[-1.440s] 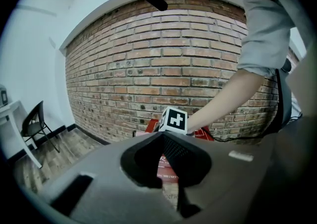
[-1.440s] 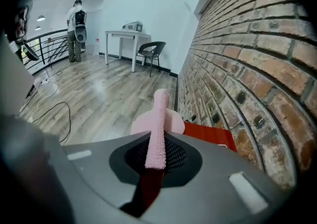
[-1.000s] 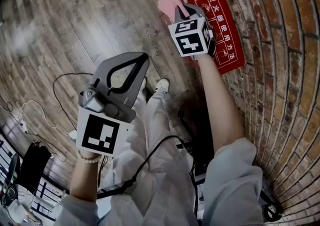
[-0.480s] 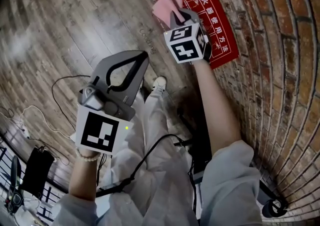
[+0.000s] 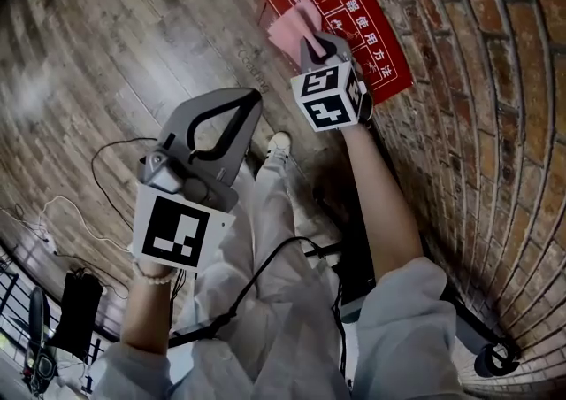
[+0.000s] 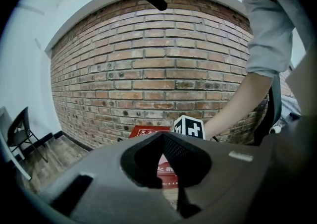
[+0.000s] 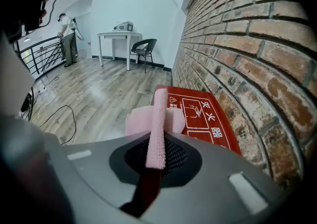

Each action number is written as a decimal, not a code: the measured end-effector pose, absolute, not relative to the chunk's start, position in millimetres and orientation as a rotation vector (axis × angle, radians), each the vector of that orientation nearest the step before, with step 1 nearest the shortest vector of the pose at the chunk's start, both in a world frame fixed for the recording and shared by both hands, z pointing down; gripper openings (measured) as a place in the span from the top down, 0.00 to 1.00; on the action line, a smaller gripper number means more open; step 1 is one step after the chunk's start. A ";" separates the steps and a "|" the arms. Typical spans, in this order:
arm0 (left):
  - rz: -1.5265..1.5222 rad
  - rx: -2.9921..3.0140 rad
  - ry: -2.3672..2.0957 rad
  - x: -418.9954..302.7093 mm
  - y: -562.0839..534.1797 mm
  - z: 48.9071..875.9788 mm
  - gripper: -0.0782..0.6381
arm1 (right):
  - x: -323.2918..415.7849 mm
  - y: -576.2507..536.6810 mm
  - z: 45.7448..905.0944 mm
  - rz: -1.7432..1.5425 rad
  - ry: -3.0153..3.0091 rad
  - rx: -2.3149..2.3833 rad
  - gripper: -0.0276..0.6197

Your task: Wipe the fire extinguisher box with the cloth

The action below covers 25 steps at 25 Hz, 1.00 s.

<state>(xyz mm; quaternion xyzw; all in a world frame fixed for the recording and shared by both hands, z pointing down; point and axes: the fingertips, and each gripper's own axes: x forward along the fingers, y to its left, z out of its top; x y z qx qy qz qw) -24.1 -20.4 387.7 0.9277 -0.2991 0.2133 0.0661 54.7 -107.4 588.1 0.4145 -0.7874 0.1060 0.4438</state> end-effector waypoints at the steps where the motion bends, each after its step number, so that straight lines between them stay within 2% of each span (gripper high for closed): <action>1: 0.644 2.801 -0.899 -22.2 -19.2 387.2 0.90 | 57.8 -103.4 588.0 0.265 -1.951 1.031 0.93; 25: 0.650 2.833 -0.822 15.0 1.2 380.9 0.90 | 126.4 -10.1 589.1 0.360 -1.888 1.102 0.93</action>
